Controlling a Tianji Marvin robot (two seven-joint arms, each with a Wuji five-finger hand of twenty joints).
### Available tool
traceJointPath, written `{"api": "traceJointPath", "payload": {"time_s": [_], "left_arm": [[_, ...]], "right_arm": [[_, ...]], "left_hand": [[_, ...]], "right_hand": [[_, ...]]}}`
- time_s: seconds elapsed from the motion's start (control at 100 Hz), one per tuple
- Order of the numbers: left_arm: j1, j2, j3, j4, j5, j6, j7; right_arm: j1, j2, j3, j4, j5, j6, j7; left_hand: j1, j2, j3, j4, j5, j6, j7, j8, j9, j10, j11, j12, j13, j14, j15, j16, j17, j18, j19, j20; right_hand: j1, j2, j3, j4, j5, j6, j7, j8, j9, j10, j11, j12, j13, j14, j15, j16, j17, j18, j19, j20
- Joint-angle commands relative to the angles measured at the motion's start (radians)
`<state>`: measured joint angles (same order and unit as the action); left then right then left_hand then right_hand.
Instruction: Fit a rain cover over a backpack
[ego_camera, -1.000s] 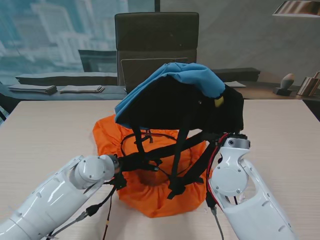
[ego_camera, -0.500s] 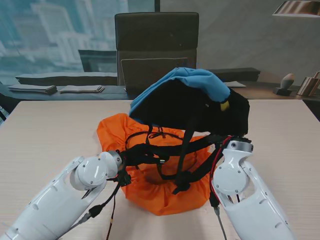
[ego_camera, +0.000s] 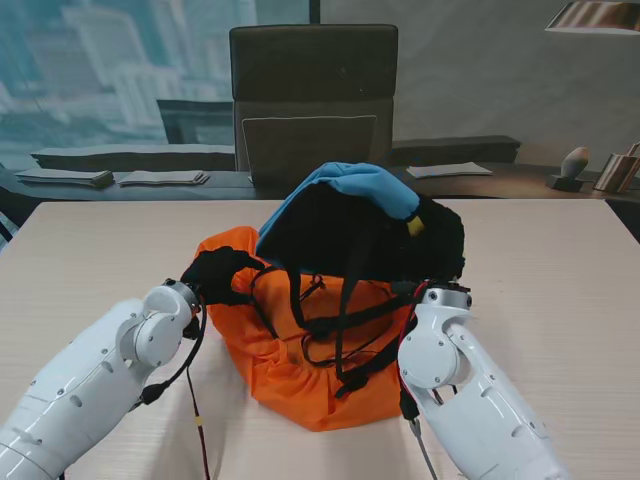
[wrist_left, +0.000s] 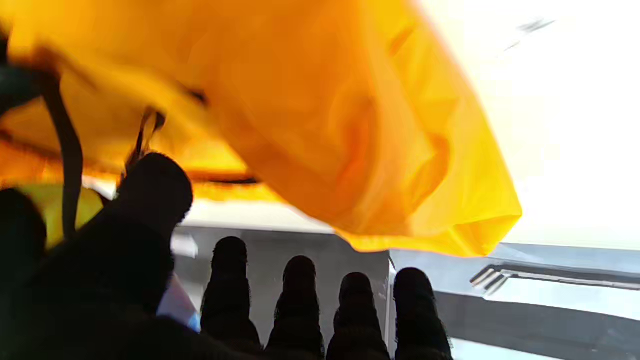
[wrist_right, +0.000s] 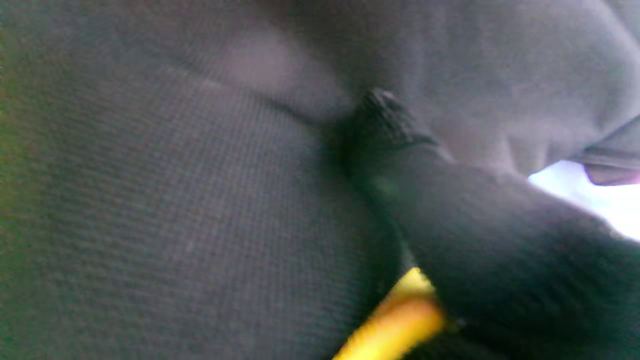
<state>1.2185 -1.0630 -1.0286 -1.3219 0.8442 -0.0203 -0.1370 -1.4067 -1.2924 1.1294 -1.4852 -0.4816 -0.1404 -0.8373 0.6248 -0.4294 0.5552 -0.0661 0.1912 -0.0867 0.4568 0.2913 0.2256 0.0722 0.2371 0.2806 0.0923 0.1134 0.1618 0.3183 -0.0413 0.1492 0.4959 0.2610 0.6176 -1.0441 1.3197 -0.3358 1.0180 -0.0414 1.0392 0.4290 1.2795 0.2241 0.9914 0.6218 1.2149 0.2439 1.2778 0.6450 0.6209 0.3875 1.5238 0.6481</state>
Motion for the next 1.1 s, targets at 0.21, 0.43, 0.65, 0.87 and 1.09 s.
{"api": "traceJointPath", "payload": {"time_s": [0.21,0.43,0.65,0.87,1.09], "left_arm": [[-0.074,0.014,0.11,0.057,0.027,0.081,-0.056],[-0.033,0.029,0.1,0.016,0.073,0.123,-0.118],[0.073,0.075,-0.039,-0.181,0.168,0.027,-0.441],[0.116,0.083,-0.132,-0.304,0.185,0.039,-0.572],[0.059,0.053,-0.104,-0.162,0.133,-0.112,-0.227]], "right_arm": [[0.041,-0.01,-0.063,0.093,-0.08,-0.032,-0.016],[0.077,0.027,-0.123,0.205,-0.229,-0.079,-0.033],[0.073,0.067,-0.129,0.231,-0.327,-0.105,-0.018],[0.007,0.075,-0.089,0.18,-0.323,-0.124,0.014],[-0.009,0.06,-0.078,0.178,-0.276,-0.114,0.007]], "left_hand": [[0.026,-0.043,0.09,0.001,0.173,-0.02,0.228,0.105,0.156,-0.084,0.354,0.304,0.09,0.009,0.219,0.171,-0.02,0.056,-0.2,0.061],[0.228,-0.106,0.014,-0.039,0.586,-0.154,0.569,0.117,0.375,-0.086,0.321,0.26,0.19,0.01,0.27,0.114,-0.015,0.055,-0.063,-0.01],[0.217,-0.108,0.018,-0.03,0.588,-0.158,0.539,0.186,0.285,-0.117,0.201,0.143,0.085,-0.043,0.157,0.046,-0.028,0.05,-0.267,-0.057],[0.149,-0.048,-0.054,-0.004,0.34,-0.152,0.345,0.157,0.264,-0.05,0.222,0.165,0.132,0.002,0.186,0.086,0.028,0.057,-0.327,0.077],[0.197,-0.003,0.135,-0.031,0.268,-0.258,0.297,0.138,0.358,-0.104,0.378,0.475,0.255,0.023,0.483,0.285,-0.025,0.017,0.309,0.154]], "right_hand": [[0.057,0.097,0.102,0.023,-0.031,-0.119,0.074,0.031,-0.025,0.008,0.049,-0.003,0.038,-0.057,0.006,-0.007,-0.031,-0.063,-0.017,0.005],[0.067,0.088,0.109,0.024,-0.028,-0.114,0.089,0.015,-0.033,0.026,0.069,-0.011,0.025,-0.045,0.019,-0.001,-0.051,-0.052,-0.03,-0.013],[0.066,0.088,0.109,0.024,-0.022,-0.122,0.093,0.013,-0.037,0.031,0.083,-0.016,0.018,-0.036,0.042,0.003,-0.066,-0.047,-0.004,-0.01],[0.057,0.091,0.11,0.022,-0.024,-0.14,0.093,0.019,-0.038,0.019,0.089,-0.017,0.016,-0.046,0.049,0.001,-0.068,-0.051,0.001,-0.011],[0.057,0.09,0.111,0.021,-0.026,-0.137,0.092,0.022,-0.04,0.021,0.09,-0.017,0.015,-0.046,0.052,0.0,-0.068,-0.052,0.001,-0.012]]}}
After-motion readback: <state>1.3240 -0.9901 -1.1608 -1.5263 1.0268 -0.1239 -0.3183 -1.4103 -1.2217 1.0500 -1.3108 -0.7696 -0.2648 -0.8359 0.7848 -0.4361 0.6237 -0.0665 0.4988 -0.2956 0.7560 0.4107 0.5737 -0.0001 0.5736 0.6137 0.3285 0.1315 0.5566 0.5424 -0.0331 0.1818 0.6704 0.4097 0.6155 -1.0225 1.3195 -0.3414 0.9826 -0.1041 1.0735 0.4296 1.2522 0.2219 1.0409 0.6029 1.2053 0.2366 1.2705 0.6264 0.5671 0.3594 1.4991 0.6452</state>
